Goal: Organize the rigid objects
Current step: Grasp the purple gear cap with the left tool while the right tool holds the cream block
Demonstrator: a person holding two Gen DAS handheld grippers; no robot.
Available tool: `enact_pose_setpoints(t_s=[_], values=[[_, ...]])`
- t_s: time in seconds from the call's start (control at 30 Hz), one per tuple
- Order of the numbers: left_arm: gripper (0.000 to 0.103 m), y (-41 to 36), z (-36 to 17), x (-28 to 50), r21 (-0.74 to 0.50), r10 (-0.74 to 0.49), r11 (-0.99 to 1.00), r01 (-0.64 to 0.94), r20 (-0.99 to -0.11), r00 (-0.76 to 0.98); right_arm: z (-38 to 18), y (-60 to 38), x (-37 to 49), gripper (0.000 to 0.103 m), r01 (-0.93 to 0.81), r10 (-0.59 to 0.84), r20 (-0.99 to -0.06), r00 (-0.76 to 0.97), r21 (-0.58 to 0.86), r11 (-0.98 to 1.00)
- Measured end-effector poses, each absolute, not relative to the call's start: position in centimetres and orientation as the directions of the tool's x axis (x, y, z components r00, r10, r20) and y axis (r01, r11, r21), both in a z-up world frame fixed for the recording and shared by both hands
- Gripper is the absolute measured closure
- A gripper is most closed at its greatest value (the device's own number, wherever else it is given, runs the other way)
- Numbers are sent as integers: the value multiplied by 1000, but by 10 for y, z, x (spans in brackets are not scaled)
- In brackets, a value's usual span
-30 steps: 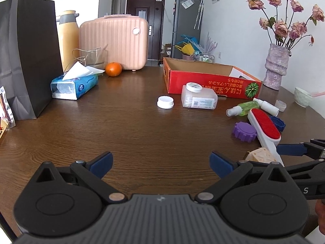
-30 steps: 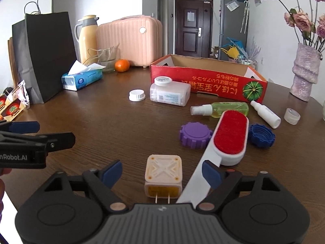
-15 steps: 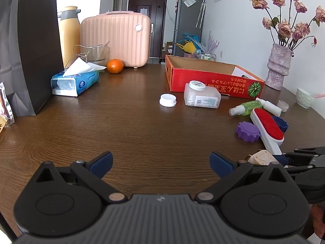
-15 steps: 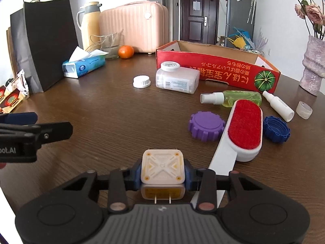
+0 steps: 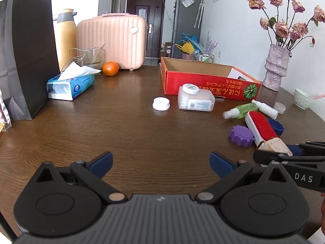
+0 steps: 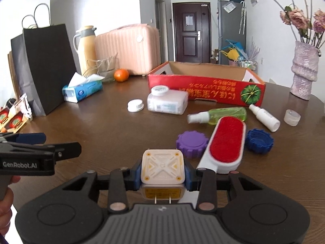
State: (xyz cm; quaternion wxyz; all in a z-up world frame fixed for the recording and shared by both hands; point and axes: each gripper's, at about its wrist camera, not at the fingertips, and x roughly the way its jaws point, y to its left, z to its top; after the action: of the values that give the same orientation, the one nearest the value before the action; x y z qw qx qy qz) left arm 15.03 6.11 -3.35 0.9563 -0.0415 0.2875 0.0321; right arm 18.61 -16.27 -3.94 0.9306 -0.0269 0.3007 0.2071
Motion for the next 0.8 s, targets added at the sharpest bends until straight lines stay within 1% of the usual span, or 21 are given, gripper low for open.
enact_pose_setpoints(t_s=[0.33, 0.8], values=[[0, 31, -26, 167, -41, 9, 998, -38, -552, 834, -32, -197, 192, 65, -347, 330, -536, 777, 73, 935], [0, -26, -28, 199, -22, -44, 999, 38, -587, 809, -32, -252, 210, 65, -278, 276, -516, 811, 76, 958]])
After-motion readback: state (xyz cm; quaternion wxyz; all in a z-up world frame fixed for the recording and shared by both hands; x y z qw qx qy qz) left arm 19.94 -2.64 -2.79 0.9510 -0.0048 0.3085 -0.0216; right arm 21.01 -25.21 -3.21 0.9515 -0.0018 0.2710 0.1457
